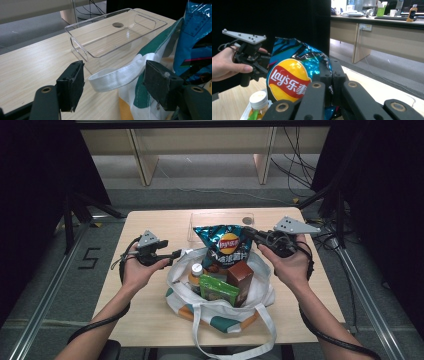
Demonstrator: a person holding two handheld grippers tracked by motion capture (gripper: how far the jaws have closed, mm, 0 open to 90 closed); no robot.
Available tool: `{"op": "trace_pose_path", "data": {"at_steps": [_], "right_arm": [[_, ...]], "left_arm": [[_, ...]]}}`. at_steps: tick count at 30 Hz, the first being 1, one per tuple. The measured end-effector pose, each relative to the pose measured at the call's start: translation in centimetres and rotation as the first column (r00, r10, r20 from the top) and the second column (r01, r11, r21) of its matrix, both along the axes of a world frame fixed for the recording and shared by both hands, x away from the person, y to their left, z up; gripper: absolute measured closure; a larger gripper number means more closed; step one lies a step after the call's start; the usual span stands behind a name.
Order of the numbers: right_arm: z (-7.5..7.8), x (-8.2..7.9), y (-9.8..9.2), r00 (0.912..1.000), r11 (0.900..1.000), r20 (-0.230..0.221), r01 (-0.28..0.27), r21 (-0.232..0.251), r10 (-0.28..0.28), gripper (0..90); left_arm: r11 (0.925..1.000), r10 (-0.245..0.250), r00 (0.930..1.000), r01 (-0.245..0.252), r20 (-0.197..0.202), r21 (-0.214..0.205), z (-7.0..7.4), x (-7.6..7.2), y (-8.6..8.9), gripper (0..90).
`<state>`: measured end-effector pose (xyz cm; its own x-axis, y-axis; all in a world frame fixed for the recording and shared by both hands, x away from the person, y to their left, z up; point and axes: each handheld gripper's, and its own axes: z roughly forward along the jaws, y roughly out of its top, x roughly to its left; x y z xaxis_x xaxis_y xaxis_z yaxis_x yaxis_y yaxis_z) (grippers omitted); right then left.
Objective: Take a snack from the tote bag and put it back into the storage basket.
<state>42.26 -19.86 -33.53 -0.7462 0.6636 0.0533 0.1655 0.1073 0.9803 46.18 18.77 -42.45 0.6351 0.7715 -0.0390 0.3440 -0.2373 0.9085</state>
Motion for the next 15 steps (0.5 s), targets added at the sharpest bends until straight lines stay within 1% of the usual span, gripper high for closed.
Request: {"op": "trace_pose_path", "data": {"at_steps": [1, 3, 5, 6, 8, 9, 10, 11, 12, 13, 15], "right_arm": [[0.04, 0.03, 0.01, 1.0000, 1.0000, -0.001, -0.001, 0.006, 0.001, 90.0], [0.13, 0.13, -0.06, 0.9997, 0.9999, 0.020, 0.012, 0.003, -0.012, 90.0], [0.19, 0.17, -0.04, 0.9996, 0.9997, 0.021, 0.018, 0.014, -0.019, 90.0], [0.24, 0.16, -0.05, 0.9999, 0.9997, 0.007, 0.016, 0.019, -0.016, 90.0], [0.38, 0.17, -0.02, 0.9999, 0.9995, -0.004, 0.013, 0.030, -0.013, 90.0], [0.46, 0.24, -0.08, 0.9995, 0.9993, 0.017, 0.026, 0.028, -0.026, 90.0], [0.46, 0.24, -0.08, 0.9995, 0.9993, 0.017, 0.026, 0.028, -0.026, 90.0], [0.64, 0.10, 0.04, 0.9997, 0.9988, 0.000, 0.025, 0.043, -0.025, 90.0], [0.74, 0.19, -0.02, 0.9994, 0.9991, 0.019, 0.027, 0.034, -0.027, 90.0], [0.84, 0.16, 0.05, 0.9996, 0.9989, 0.017, 0.021, 0.042, -0.022, 90.0], [0.98, 0.15, 0.03, 0.9992, 0.9986, 0.017, 0.035, 0.040, -0.035, 90.0]], "left_arm": [[1.0000, -0.001, 1.0000, 0.001, -0.002, -0.002, 0.00, -0.01, -0.02, 31.6], [1.0000, -0.002, 1.0000, 0.002, -0.001, 0.000, 0.01, -0.01, -0.04, 31.6], [1.0000, -0.004, 1.0000, 0.004, 0.001, 0.001, 0.00, 0.02, -0.04, 31.6], [1.0000, -0.005, 1.0000, 0.005, 0.000, 0.001, -0.01, 0.02, -0.05, 31.6], [1.0000, -0.006, 1.0000, 0.006, 0.000, 0.000, -0.01, 0.01, -0.10, 31.6], [1.0000, -0.006, 1.0000, 0.006, 0.000, 0.001, -0.01, 0.01, -0.09, 31.6], [1.0000, -0.006, 1.0000, 0.006, 0.000, 0.001, -0.01, 0.01, -0.09, 31.6], [1.0000, -0.006, 1.0000, 0.006, 0.001, 0.002, 0.00, 0.03, -0.08, 31.6], [1.0000, -0.006, 1.0000, 0.006, 0.001, 0.002, 0.00, 0.03, -0.08, 31.6], [1.0000, -0.005, 1.0000, 0.005, 0.001, 0.001, 0.01, 0.03, -0.07, 31.6], [1.0000, -0.005, 1.0000, 0.005, 0.001, 0.001, 0.01, 0.04, -0.07, 31.6]]}}
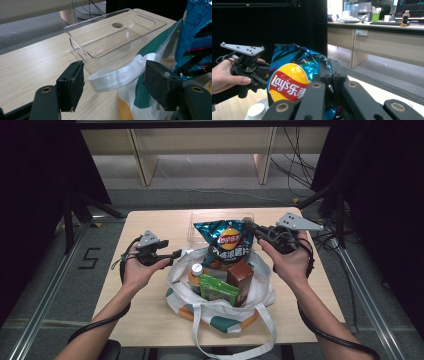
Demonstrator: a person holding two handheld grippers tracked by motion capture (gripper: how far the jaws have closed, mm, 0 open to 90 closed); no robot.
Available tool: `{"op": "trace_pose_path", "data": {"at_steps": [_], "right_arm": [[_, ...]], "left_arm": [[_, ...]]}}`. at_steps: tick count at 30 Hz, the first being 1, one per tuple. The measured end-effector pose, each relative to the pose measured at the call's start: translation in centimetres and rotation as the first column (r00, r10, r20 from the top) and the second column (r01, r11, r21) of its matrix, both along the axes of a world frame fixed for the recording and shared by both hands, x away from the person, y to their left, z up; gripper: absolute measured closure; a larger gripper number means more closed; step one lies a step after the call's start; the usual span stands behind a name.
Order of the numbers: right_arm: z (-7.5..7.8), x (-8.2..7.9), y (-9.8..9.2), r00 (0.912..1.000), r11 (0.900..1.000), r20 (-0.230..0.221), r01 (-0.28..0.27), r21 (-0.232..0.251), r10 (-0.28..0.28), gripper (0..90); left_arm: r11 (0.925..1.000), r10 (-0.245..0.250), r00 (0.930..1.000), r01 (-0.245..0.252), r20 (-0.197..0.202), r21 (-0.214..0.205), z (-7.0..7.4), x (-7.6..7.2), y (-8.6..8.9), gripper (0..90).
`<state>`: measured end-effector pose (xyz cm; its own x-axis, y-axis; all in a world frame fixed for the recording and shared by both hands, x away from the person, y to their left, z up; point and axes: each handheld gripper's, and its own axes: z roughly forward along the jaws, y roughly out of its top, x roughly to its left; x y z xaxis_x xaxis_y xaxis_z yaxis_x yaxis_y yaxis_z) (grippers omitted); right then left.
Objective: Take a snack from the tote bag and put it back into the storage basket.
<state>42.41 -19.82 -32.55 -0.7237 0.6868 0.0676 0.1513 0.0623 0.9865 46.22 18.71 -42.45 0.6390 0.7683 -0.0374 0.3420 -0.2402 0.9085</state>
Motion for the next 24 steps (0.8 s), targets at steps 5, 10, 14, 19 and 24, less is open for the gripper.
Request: {"op": "trace_pose_path", "data": {"at_steps": [5, 10, 14, 19, 24], "right_arm": [[0.1, 0.0, 0.0, 0.9999, 0.9998, -0.006, 0.011, 0.019, -0.010, 90.0], [0.5, 0.1, 0.1, 0.9998, 0.9996, 0.010, 0.016, 0.023, -0.016, 90.0], [0.8, 0.3, 0.0, 0.9993, 0.9994, 0.028, 0.023, 0.027, -0.024, 90.0], [1.1, 0.3, 0.2, 0.9994, 0.9986, 0.018, 0.029, 0.043, -0.030, 90.0], [1.3, 0.6, 0.3, 0.9991, 0.9982, 0.030, 0.029, 0.052, -0.031, 90.0]], "left_arm": [[1.0000, -0.001, 1.0000, 0.001, -0.001, -0.002, 0.0, 0.0, 0.0, 31.5], [1.0000, 0.002, 1.0000, -0.002, -0.001, -0.007, 0.0, 0.0, -0.1, 31.5], [1.0000, 0.003, 1.0000, -0.003, -0.001, -0.008, 0.0, 0.0, -0.1, 31.4], [1.0000, 0.002, 1.0000, -0.002, 0.000, -0.009, 0.1, 0.0, -0.1, 31.4], [1.0000, 0.001, 1.0000, -0.001, 0.001, -0.009, 0.1, 0.0, -0.1, 31.3]]}}
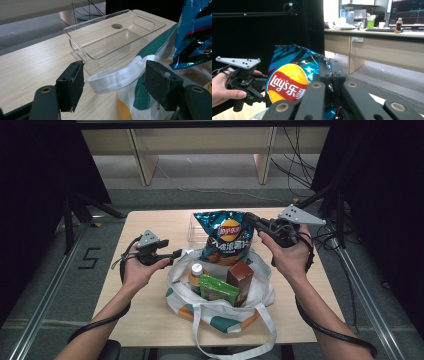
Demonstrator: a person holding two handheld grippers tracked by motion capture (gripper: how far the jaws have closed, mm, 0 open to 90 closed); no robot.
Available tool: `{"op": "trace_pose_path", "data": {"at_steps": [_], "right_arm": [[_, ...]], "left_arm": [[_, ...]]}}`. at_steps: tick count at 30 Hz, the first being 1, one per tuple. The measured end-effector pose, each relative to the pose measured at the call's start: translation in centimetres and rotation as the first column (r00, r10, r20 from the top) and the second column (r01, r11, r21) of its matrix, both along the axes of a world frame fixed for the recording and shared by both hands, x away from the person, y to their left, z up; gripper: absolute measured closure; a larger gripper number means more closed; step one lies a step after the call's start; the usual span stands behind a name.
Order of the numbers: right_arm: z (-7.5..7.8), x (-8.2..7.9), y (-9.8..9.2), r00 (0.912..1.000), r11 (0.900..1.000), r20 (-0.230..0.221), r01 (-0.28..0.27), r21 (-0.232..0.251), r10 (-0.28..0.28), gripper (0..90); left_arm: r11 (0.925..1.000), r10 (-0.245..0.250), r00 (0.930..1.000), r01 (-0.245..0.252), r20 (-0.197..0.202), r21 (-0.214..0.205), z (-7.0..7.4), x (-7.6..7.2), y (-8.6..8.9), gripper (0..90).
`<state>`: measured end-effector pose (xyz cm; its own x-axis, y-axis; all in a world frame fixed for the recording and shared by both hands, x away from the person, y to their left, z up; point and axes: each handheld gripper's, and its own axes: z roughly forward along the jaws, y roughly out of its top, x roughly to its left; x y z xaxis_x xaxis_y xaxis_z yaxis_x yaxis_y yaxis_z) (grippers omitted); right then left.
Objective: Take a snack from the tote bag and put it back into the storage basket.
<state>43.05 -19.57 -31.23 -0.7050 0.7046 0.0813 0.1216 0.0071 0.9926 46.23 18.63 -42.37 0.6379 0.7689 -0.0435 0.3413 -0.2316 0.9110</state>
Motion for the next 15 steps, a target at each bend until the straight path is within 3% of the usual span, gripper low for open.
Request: {"op": "trace_pose_path", "data": {"at_steps": [3, 4, 9, 15], "right_arm": [[0.3, 0.0, -0.1, 1.0000, 1.0000, -0.005, 0.001, 0.000, -0.001, 90.0], [0.4, 0.1, -0.1, 0.9999, 1.0000, 0.013, 0.002, -0.004, -0.002, 90.0], [0.8, 0.0, -0.1, 1.0000, 0.9999, -0.005, 0.007, 0.012, -0.007, 90.0], [1.1, 0.3, -0.1, 0.9996, 0.9995, 0.019, 0.022, 0.024, -0.022, 90.0]], "left_arm": [[1.0000, -0.001, 1.0000, 0.001, 0.004, 0.001, 0.0, 0.0, 0.0, 31.3], [1.0000, -0.001, 1.0000, 0.001, 0.004, 0.001, 0.0, 0.0, 0.0, 31.3], [1.0000, 0.002, 1.0000, -0.002, 0.000, -0.003, 0.0, 0.0, 0.0, 31.3], [1.0000, 0.002, 1.0000, -0.002, 0.001, -0.004, 0.0, 0.0, -0.1, 31.3]]}}
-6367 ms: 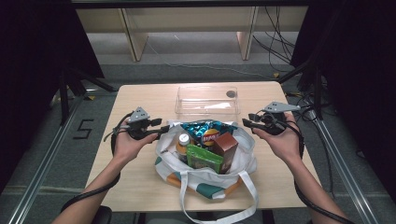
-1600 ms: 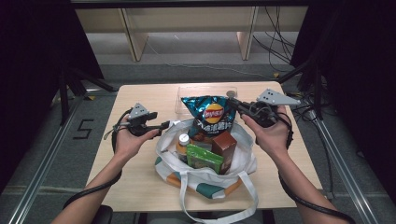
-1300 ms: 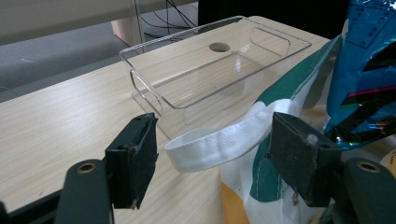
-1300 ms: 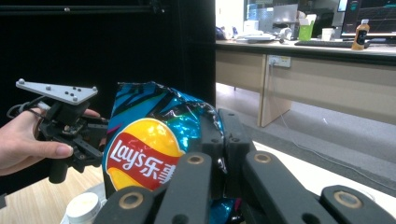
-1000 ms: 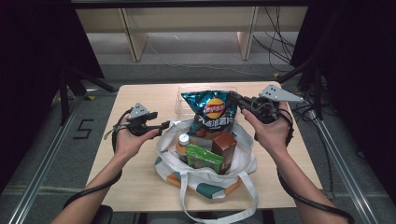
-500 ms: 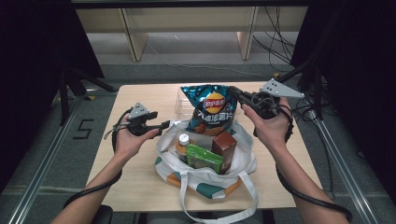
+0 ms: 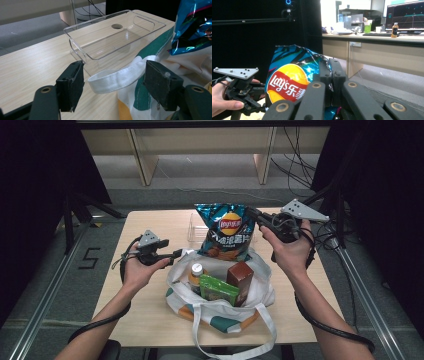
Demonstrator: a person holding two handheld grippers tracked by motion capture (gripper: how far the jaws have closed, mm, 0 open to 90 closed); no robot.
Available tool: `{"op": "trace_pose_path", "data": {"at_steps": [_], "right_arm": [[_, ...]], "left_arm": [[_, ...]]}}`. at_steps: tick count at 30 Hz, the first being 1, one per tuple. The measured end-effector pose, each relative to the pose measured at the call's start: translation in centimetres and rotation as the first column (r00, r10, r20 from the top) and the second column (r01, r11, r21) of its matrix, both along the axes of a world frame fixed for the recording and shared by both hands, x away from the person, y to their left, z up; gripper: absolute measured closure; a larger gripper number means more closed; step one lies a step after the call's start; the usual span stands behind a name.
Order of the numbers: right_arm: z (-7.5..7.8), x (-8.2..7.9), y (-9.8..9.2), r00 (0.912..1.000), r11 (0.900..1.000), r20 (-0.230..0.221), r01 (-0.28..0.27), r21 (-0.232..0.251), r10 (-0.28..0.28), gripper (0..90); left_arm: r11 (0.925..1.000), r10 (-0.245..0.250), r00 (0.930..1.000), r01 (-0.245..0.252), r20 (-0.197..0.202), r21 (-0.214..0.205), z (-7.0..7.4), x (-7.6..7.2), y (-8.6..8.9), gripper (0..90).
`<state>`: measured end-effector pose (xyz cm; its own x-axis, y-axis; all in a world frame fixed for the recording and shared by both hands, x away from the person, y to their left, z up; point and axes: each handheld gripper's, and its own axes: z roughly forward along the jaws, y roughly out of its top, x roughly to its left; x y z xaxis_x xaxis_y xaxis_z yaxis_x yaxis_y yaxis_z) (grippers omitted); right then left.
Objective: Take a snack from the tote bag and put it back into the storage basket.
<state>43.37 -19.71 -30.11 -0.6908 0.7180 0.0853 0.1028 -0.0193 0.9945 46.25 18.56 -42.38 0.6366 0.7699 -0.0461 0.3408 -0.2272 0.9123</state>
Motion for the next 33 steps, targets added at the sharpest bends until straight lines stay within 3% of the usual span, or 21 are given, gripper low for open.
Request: {"op": "trace_pose_path", "data": {"at_steps": [3, 12, 16, 18, 33], "right_arm": [[0.2, 0.0, 0.0, 0.9999, 1.0000, -0.010, 0.000, 0.009, 0.000, 90.0], [0.6, 0.4, -0.1, 0.9998, 0.9998, 0.016, 0.008, 0.017, -0.008, 90.0], [0.8, 0.4, -0.2, 0.9999, 0.9998, 0.000, 0.011, 0.019, -0.011, 90.0], [0.9, 0.5, -0.2, 0.9998, 0.9998, 0.019, 0.009, 0.018, -0.010, 90.0], [1.6, 0.9, -0.4, 0.9998, 0.9991, 0.005, 0.020, 0.036, -0.021, 90.0]], "left_arm": [[1.0000, 0.000, 1.0000, 0.000, 0.000, 0.001, 0.0, 0.0, 0.0, 31.3], [1.0000, -0.001, 1.0000, 0.001, 0.000, 0.000, 0.0, 0.0, 0.0, 31.2], [1.0000, -0.001, 1.0000, 0.001, 0.001, -0.004, 0.0, 0.0, 0.0, 31.2], [1.0000, -0.006, 1.0000, 0.006, 0.006, -0.003, 0.0, 0.0, 0.0, 31.2], [1.0000, -0.002, 0.9999, 0.003, 0.013, -0.009, 0.1, 0.0, -0.1, 31.2]]}}
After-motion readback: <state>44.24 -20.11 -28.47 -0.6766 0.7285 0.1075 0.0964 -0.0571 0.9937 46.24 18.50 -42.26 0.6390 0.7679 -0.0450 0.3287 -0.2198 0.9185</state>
